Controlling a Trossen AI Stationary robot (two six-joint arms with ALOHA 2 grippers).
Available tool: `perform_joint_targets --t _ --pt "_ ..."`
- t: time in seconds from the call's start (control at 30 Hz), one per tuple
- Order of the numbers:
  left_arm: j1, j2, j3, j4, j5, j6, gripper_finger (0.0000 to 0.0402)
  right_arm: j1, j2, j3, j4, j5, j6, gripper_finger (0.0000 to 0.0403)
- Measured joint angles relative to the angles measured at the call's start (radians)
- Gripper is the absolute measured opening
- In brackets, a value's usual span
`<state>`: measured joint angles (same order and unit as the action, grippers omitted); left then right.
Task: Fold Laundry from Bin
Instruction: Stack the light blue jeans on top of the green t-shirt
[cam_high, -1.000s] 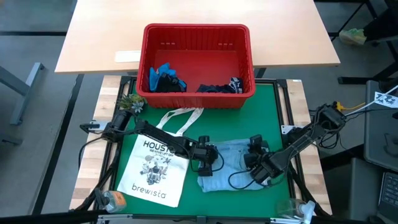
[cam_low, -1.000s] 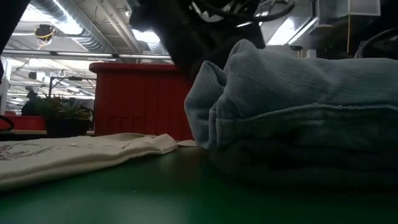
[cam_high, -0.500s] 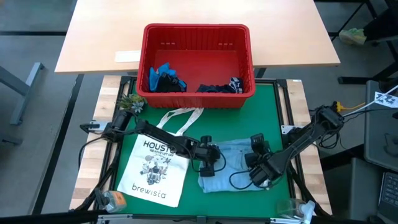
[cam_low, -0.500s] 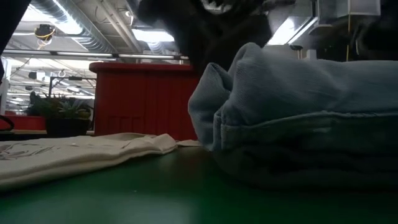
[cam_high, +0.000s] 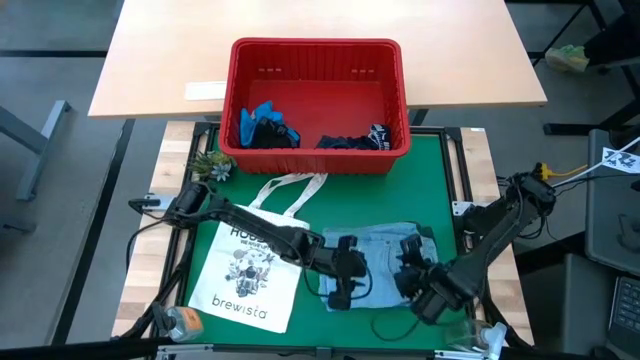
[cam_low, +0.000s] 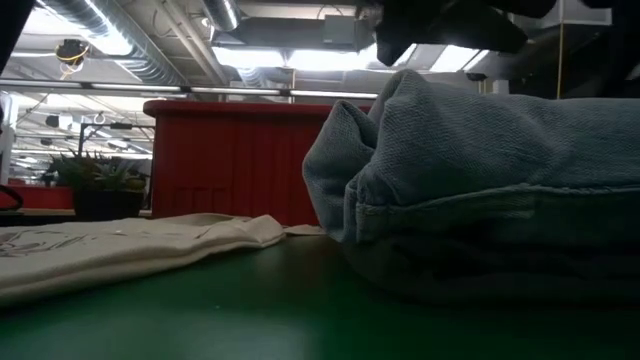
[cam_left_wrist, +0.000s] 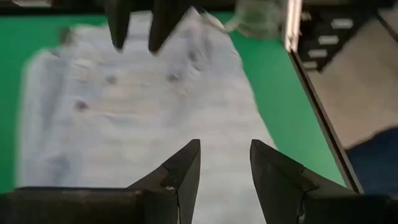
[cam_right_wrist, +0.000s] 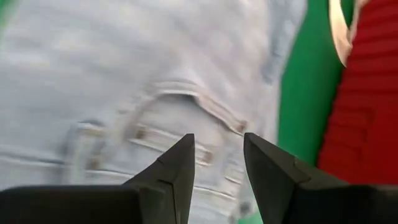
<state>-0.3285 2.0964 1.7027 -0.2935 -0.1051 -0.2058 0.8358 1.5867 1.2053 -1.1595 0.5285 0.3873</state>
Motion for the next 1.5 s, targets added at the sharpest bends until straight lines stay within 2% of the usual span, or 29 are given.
perform_joint_targets --t 0.17,0.33,0.5,0.7,0.9,1.1,1.23,1.5 --pt "-0.049 0.001 0.000 -0.076 -0.018 -0.001 0.0135 0.078 0.000 -0.046 0.121 0.000 0.001 0.0140" --pt "-0.092 0.001 -0.001 -0.151 -0.097 -0.001 0.0135 0.134 0.000 -0.109 0.250 0.001 0.006 0.0140" --pt "-0.108 0.000 -0.059 -0.152 -0.144 -0.004 0.0135 0.161 0.000 -0.178 0.339 0.002 0.009 0.0140" --pt "-0.103 -0.001 -0.208 -0.121 -0.144 -0.073 0.0135 0.159 0.000 -0.260 0.403 0.003 0.055 0.0140" --pt "-0.102 -0.006 -0.306 0.016 -0.123 -0.133 0.0135 0.158 -0.002 -0.323 0.446 -0.004 0.088 0.0140" --pt "-0.100 -0.005 -0.307 0.020 -0.113 -0.132 0.0135 0.158 -0.002 -0.321 0.441 -0.025 0.083 0.0140" --pt "-0.100 -0.003 -0.289 -0.002 -0.109 -0.132 0.0135 0.158 -0.002 -0.276 0.378 -0.045 0.080 0.0140" --pt "-0.090 0.004 -0.117 -0.195 -0.092 -0.041 0.0135 0.160 -0.001 -0.101 0.111 -0.036 0.077 0.0140"
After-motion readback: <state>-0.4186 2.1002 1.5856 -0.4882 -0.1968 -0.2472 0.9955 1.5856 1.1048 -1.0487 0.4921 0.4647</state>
